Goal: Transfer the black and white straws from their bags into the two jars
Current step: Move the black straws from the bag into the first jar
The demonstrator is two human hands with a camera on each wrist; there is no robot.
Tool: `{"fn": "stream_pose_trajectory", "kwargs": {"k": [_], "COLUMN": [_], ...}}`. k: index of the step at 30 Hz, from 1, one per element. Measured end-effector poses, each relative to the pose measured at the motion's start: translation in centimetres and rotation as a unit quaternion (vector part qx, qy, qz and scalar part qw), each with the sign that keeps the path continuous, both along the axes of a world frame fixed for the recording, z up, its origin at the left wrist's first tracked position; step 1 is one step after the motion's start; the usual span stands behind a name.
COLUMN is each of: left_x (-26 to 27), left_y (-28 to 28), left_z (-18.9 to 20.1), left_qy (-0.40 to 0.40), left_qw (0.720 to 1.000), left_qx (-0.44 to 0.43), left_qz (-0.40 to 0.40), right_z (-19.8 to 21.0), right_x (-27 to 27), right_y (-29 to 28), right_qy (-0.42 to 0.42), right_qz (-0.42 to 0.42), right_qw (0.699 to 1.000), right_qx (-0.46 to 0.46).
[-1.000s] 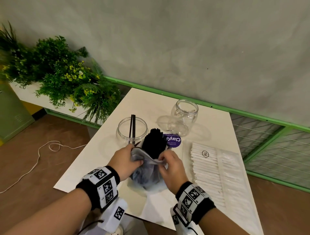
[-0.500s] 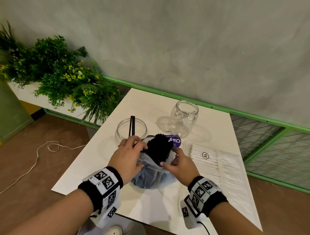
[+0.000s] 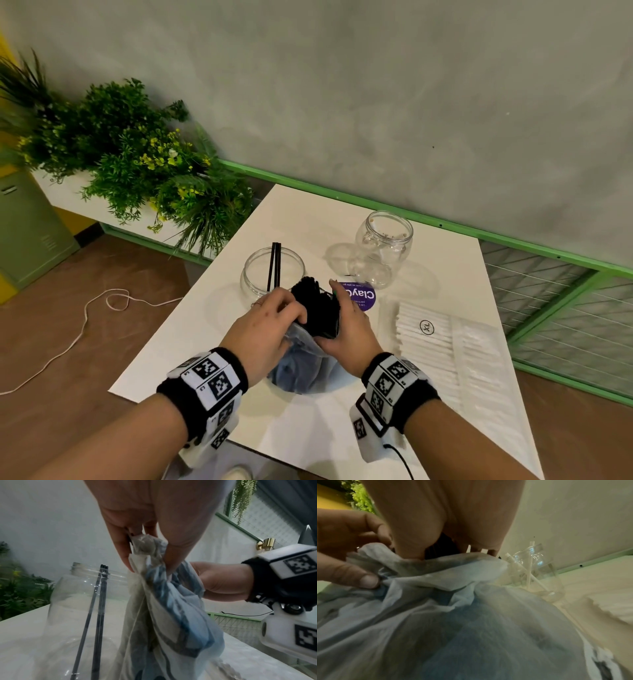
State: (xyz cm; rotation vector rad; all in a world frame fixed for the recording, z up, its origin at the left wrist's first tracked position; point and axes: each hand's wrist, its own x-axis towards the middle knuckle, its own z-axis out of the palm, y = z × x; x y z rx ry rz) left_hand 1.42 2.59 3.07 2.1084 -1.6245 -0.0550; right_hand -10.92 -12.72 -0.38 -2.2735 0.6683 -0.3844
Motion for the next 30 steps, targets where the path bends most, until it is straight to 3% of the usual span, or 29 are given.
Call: {"fn": "stream_pose_trajectory", "kwargs": {"k": [6, 12, 14, 17, 19, 22, 26, 30], "left_x": [1.1, 1.2, 1.2, 1.2, 1.1, 1.0, 0.7, 0.5], "left_y": [0.9, 0.8, 0.8, 0.7, 0.7, 0.6, 0.4, 1.0], "left_z": [-0.2, -0.8, -1.0, -1.1, -1.1, -1.1, -1.5, -0.7], "left_qy": [-0.027, -0.027, -0.024, -0.016, -0.016, -0.025, -0.023, -0.009], "left_qw": [1.000, 1.000, 1.000, 1.000, 1.000, 0.999, 0.999, 1.000], "left_qx": [-0.003, -0.004, -0.004, -0.003, -0.005, -0.019, -0.033, -0.022], "left_qz": [0.011, 0.014, 0.012, 0.013, 0.012, 0.004, -0.004, -0.019], "right_z": [1.6, 0.8, 0.6, 1.2, 1.6, 0.4, -1.5, -1.5], "right_x": [0.2, -0.1, -0.3, -1.4, -2.4, -3.5, -3.4, -2.5], "right_y": [-1.1, -1.8, -1.8, -0.6, 1.3, 3.5, 3.3, 2.6], "right_qy": [-0.085, -0.067, -0.108, -0.229, -0.271, -0.208, -0.124, -0.038], "right_qz": [0.026, 0.002, -0.033, -0.099, -0.057, 0.045, 0.040, 0.056], "right_qw": [0.996, 0.997, 0.992, 0.960, 0.950, 0.968, 0.989, 0.992], "right_qx": [0.023, -0.031, -0.061, -0.130, -0.148, -0.134, -0.072, -0.107]}}
